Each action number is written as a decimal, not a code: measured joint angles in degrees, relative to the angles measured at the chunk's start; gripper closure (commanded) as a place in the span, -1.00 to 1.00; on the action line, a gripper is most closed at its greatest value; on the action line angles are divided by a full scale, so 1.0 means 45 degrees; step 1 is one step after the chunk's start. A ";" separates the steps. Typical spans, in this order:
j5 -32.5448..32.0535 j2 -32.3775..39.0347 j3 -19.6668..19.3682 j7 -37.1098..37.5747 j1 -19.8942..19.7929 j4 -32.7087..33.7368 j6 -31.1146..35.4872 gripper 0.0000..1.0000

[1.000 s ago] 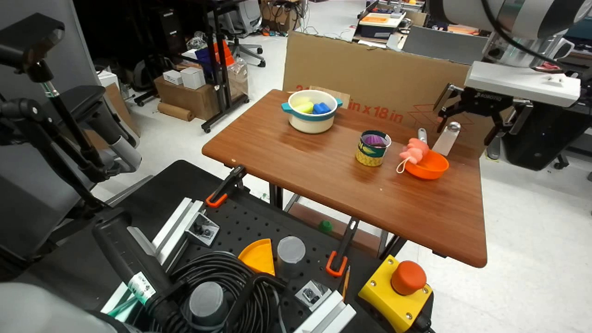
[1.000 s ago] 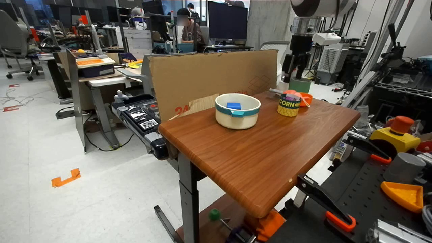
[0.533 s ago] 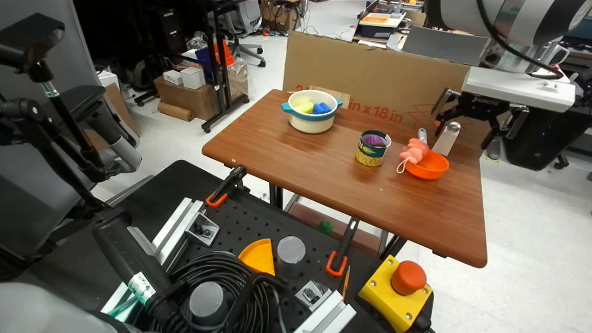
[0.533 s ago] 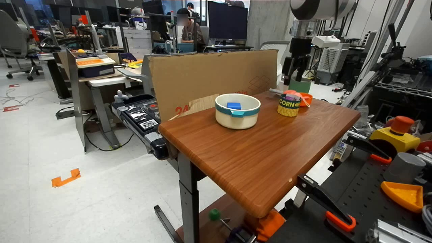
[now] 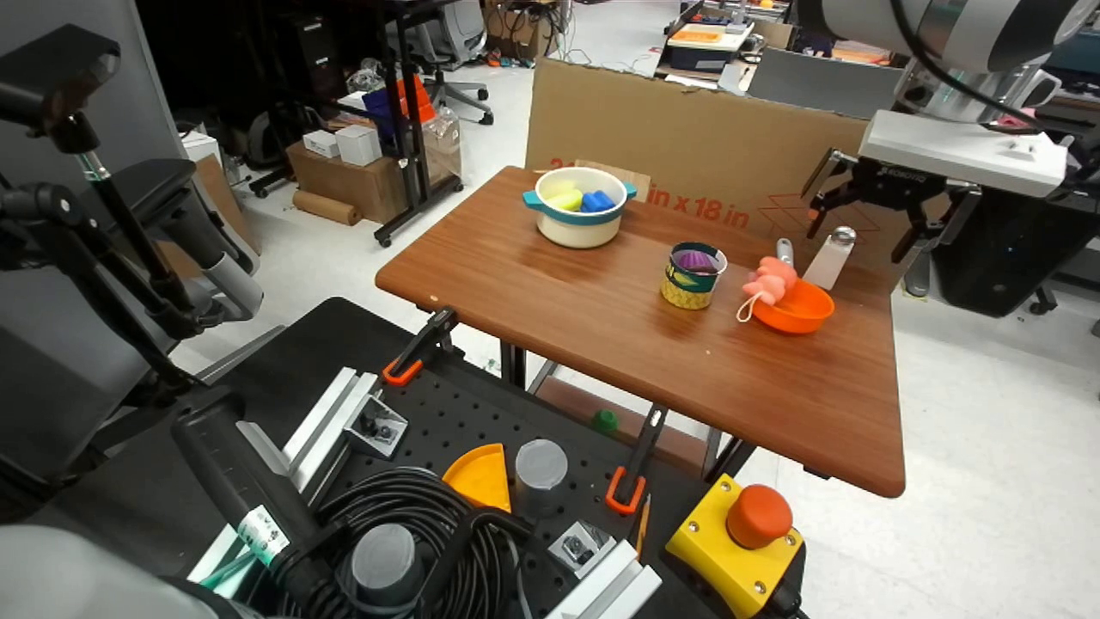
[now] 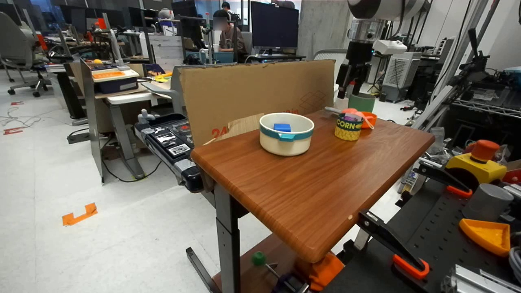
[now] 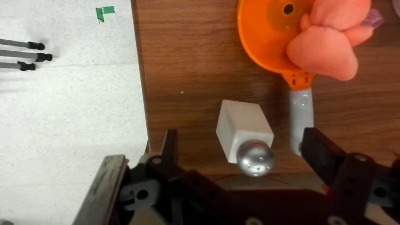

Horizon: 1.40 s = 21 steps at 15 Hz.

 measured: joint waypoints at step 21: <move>0.0445 0.0057 0.0215 -0.0482 -0.0022 0.0051 0.0000 0.76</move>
